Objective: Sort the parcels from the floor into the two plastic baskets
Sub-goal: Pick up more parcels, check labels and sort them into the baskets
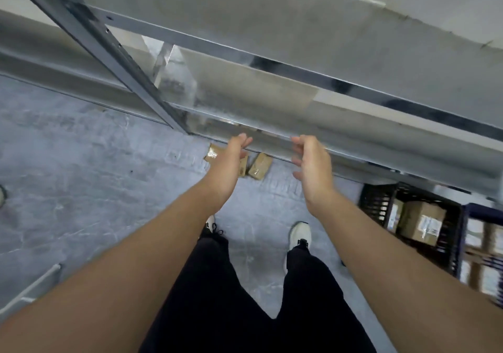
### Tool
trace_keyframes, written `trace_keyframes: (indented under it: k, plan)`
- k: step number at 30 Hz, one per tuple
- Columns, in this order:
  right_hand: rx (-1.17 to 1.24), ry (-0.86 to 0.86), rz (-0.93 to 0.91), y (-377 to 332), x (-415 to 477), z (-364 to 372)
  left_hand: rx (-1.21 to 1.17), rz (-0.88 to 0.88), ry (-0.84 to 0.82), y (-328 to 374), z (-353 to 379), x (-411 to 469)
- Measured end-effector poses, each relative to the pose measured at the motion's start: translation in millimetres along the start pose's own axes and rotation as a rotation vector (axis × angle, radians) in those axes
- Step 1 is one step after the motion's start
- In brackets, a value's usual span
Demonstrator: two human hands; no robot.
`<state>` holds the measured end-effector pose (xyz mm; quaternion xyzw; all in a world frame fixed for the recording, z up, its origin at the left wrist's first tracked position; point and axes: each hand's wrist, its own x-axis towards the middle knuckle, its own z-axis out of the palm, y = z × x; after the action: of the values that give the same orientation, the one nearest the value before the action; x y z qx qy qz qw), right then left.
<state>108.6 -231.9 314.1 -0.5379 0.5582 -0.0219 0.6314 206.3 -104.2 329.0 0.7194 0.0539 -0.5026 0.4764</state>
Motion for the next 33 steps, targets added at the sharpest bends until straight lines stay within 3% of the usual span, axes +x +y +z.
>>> trace_keyframes:
  k: [8, 15, 22, 33]
  plan:
    - [0.002, -0.006, 0.154, 82, 87, 15, -0.03, -0.012, -0.008, -55, 5, 105]
    - [0.031, -0.039, 0.257, 136, 153, 18, -0.134, -0.097, 0.091, -116, 22, 179]
    - [-0.01, -0.063, 0.403, 201, 199, 27, -0.091, -0.186, 0.13, -170, 36, 245]
    - [-0.035, -0.108, 0.461, 270, 280, 44, 0.007, -0.224, 0.136, -235, 47, 328]
